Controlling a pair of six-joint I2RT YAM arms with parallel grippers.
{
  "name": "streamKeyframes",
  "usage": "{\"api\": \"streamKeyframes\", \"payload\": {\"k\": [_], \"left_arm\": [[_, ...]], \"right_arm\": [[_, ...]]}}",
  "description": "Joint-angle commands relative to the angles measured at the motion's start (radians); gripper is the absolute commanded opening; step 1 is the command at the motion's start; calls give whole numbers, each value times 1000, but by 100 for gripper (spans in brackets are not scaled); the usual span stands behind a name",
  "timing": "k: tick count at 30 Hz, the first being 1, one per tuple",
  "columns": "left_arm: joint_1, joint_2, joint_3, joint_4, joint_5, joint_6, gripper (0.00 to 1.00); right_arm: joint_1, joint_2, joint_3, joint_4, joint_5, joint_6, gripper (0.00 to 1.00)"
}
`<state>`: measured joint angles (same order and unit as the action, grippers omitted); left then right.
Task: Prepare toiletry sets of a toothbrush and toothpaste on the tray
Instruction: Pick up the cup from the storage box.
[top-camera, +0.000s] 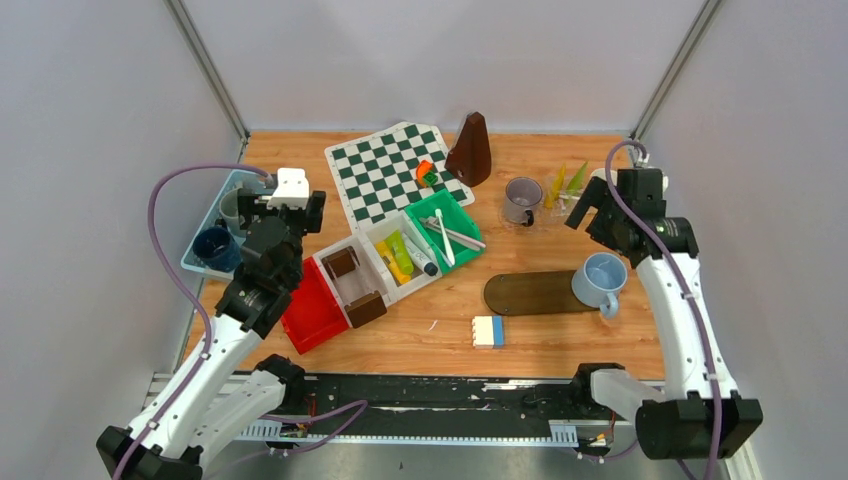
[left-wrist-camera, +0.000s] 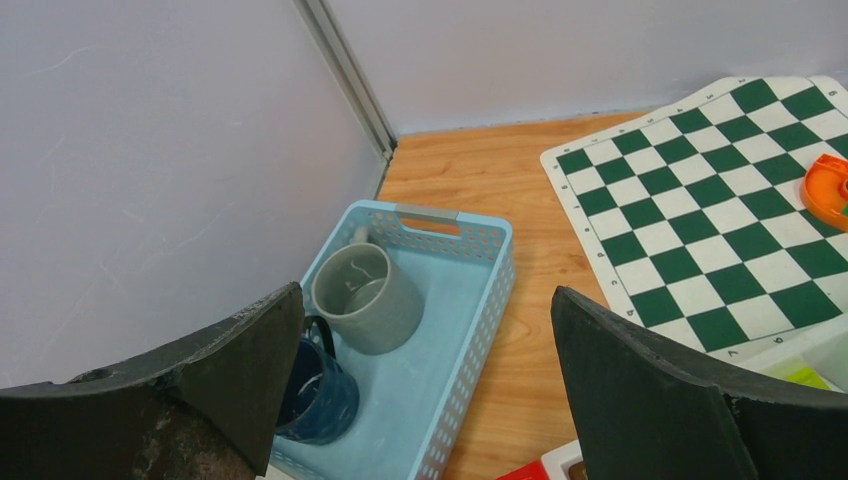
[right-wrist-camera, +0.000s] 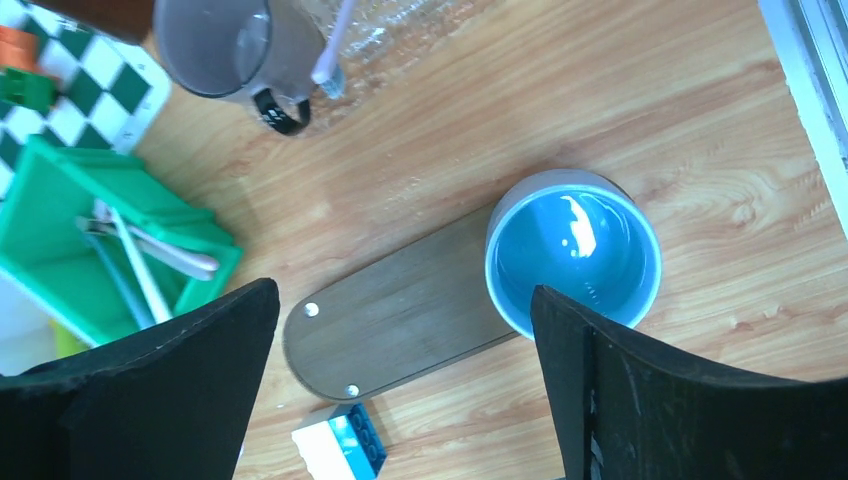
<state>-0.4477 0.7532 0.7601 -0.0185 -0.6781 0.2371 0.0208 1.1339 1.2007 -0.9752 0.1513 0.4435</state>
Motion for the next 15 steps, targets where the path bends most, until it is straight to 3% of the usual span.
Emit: {"api": "streamKeyframes", "payload": {"k": [1, 8, 15], "left_arm": [[9, -2, 19, -5, 10, -27, 100], [10, 70, 72, -68, 19, -68, 100], [31, 234, 221, -242, -32, -106, 100]], "right_arm": [[-4, -149, 6, 67, -46, 36, 100], [-4, -444, -167, 244, -183, -41, 100], [51, -613, -261, 278, -155, -40, 100]]}}
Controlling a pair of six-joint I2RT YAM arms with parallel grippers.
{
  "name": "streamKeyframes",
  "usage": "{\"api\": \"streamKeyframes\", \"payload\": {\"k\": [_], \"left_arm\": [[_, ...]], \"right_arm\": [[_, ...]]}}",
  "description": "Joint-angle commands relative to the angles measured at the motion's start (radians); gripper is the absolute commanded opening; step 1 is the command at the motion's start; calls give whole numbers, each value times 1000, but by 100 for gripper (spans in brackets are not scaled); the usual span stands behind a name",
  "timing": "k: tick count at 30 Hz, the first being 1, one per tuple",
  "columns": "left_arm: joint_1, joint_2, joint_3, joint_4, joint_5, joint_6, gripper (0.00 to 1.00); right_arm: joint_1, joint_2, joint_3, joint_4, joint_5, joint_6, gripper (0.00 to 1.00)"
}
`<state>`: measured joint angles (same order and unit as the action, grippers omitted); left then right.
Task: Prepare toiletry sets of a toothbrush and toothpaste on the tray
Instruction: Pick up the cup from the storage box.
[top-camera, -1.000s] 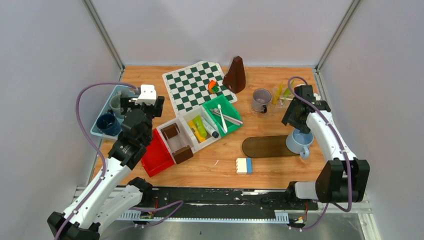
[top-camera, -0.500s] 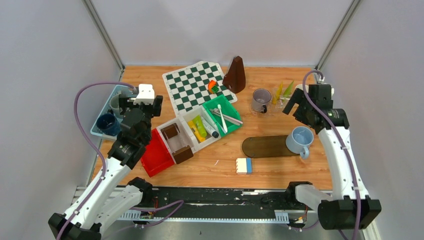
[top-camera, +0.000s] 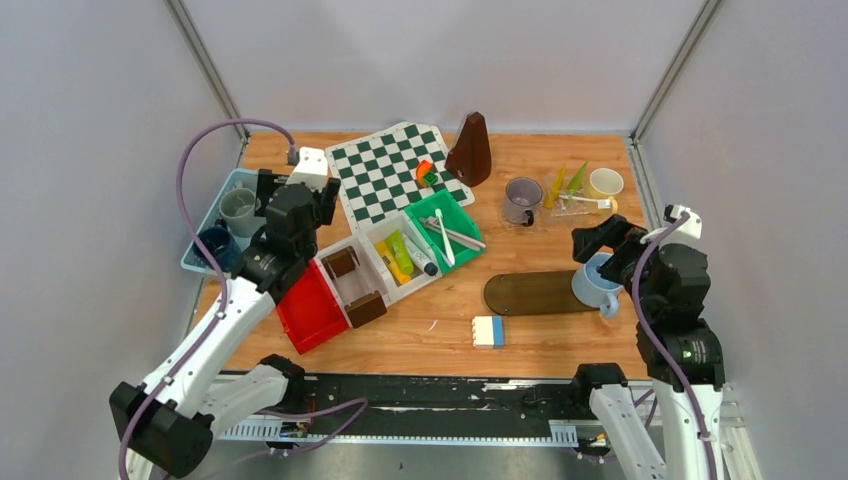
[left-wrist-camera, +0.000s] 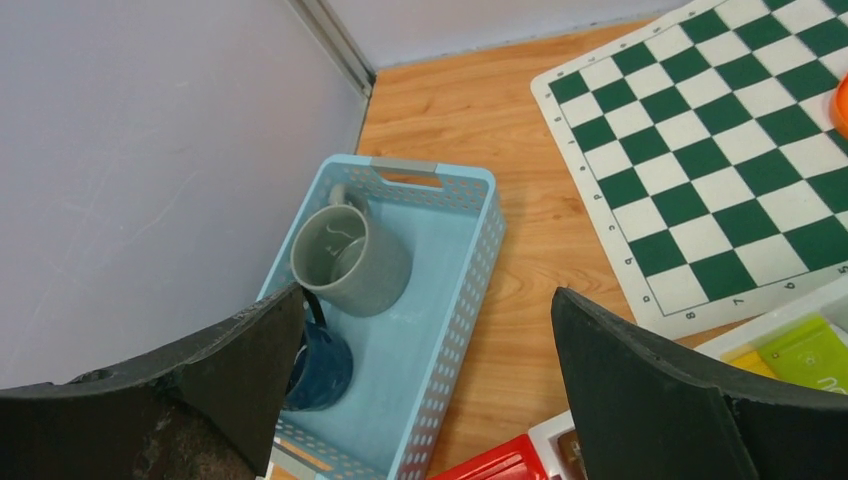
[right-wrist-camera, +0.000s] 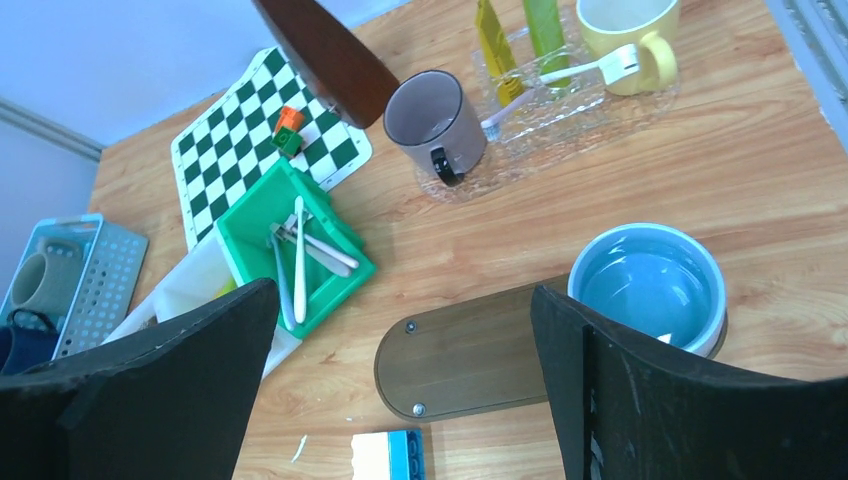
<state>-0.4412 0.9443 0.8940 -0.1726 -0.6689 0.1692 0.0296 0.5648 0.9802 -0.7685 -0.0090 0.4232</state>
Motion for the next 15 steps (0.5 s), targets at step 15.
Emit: {"api": "streamKeyframes", "payload": {"k": [15], "left_arm": [[464, 315, 264, -197, 144, -71, 94]], "right_arm": [[273, -375, -208, 136, 269, -79, 100]]}}
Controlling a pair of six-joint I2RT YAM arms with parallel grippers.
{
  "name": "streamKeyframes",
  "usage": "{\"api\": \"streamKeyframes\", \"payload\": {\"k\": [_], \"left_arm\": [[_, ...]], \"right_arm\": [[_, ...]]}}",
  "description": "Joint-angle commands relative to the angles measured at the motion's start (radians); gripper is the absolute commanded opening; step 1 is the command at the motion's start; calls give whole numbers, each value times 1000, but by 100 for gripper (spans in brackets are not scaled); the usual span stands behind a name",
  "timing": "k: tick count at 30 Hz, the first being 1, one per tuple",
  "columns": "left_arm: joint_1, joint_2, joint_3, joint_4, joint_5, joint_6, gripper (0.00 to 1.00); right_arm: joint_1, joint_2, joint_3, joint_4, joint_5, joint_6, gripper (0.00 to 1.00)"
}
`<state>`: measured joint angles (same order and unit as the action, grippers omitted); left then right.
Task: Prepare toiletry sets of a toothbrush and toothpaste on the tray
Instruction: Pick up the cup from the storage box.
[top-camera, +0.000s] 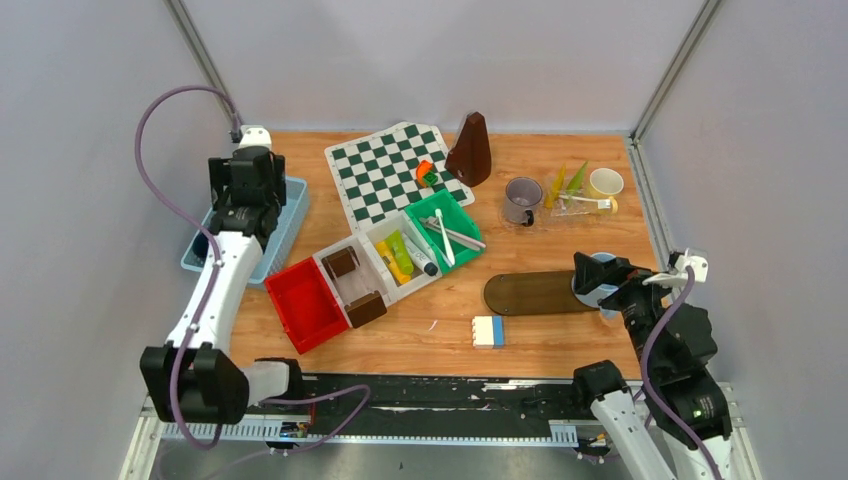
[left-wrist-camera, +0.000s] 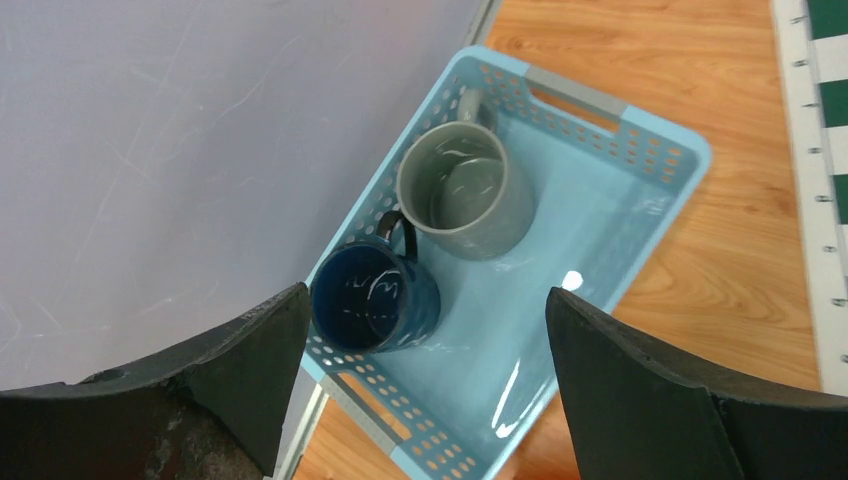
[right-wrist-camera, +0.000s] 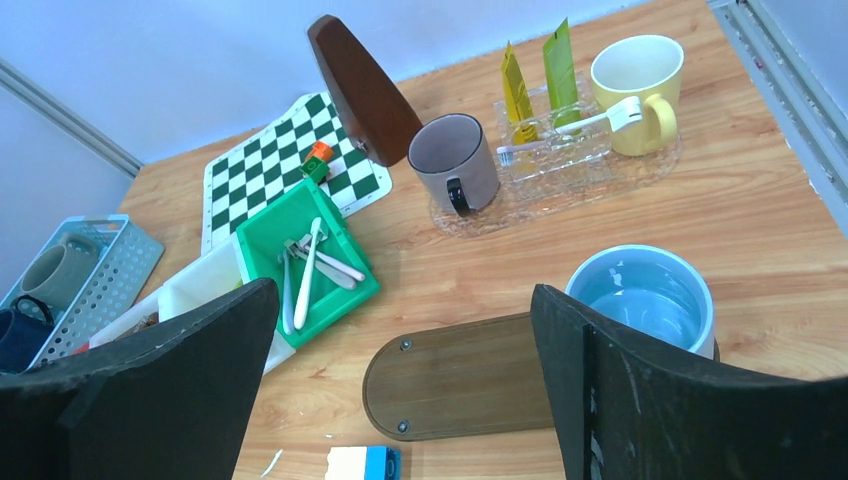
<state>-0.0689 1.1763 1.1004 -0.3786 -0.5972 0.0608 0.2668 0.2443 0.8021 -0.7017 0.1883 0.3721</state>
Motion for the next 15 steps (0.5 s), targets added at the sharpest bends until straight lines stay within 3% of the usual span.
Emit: {"api": "streamKeyframes", "payload": {"k": [1, 6, 11, 15], "left_arm": [[110, 101, 63, 19, 92, 61, 94], [233, 250, 112, 57, 201, 162, 92], [251, 339, 153, 80, 289, 299, 90], [292, 404, 199, 74, 345, 322, 86]], "right_arm": [[45, -64, -33, 70, 74, -28, 100], [77, -88, -41, 76, 71, -30, 100], [102, -106, -48, 76, 80, -30, 100], [109, -106, -49, 76, 71, -29, 100]]}}
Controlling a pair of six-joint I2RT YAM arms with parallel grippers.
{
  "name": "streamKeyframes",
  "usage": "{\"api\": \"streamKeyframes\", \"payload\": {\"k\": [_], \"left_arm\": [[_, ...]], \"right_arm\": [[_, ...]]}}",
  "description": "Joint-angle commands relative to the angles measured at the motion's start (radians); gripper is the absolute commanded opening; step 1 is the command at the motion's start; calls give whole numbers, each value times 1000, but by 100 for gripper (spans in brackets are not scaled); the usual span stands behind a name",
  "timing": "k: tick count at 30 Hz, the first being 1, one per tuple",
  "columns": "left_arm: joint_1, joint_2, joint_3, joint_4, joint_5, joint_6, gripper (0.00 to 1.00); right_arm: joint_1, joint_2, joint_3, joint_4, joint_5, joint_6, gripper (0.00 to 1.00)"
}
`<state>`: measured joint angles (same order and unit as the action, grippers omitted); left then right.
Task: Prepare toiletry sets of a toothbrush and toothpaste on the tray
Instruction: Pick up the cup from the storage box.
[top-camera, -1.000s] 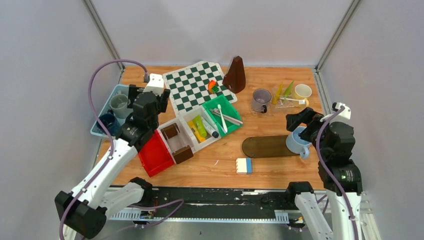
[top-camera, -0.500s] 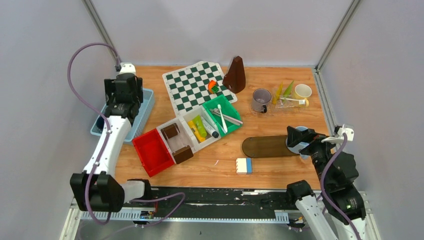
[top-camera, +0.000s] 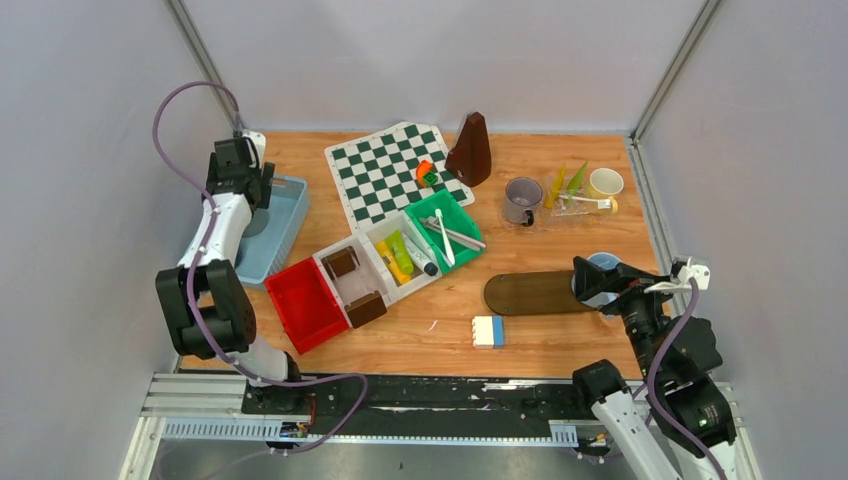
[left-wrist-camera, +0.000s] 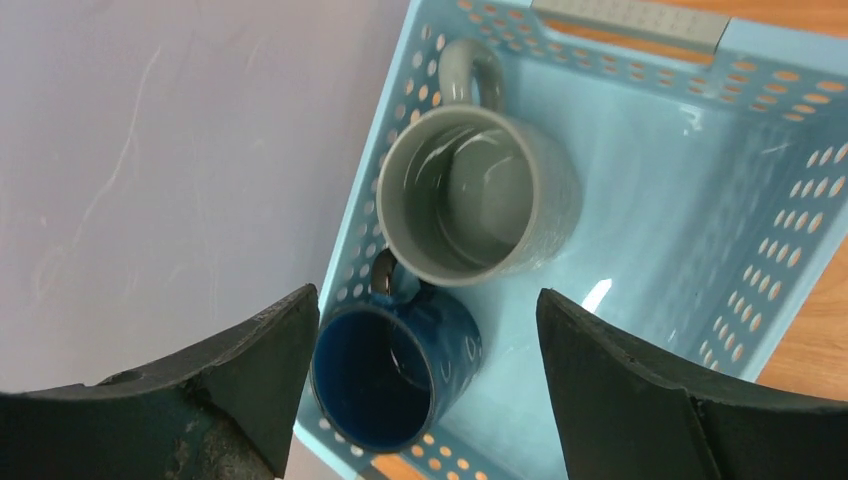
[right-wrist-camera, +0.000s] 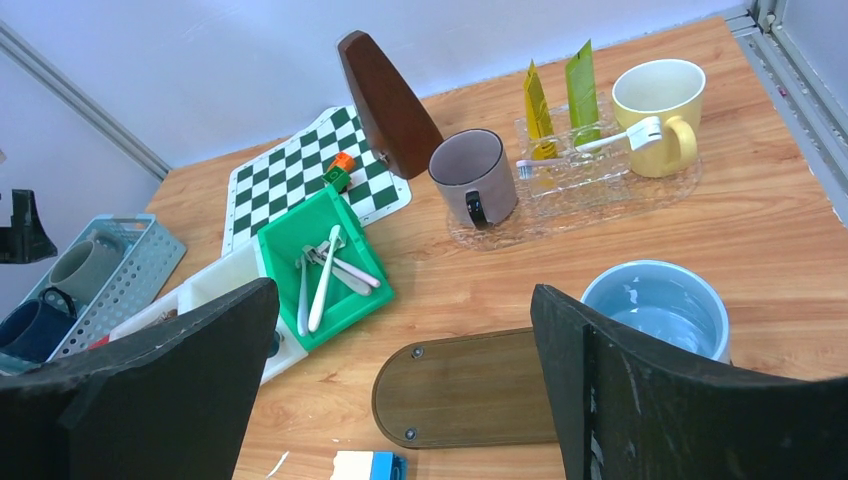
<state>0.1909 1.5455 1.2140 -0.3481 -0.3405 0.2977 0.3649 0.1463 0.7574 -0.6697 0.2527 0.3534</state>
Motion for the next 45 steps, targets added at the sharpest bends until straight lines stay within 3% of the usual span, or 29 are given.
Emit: {"api": "streamKeyframes", "payload": {"k": [1, 13, 23, 31, 45], "left_arm": [[40, 48, 94, 42, 99, 82, 85], [104, 323, 275, -88, 164, 72, 67], [143, 415, 385, -180, 197, 9, 60], [144, 406, 383, -231, 355, -57, 55], [143, 432, 522, -323, 658, -292, 52]], "right_arm": [[11, -10, -4, 44, 6, -10, 100], [11, 43, -6, 43, 14, -10, 100], [11, 62, -10, 42, 10, -13, 100], [12, 50, -14, 45, 7, -14, 100], [13, 41, -15, 47, 10, -13, 100]]}}
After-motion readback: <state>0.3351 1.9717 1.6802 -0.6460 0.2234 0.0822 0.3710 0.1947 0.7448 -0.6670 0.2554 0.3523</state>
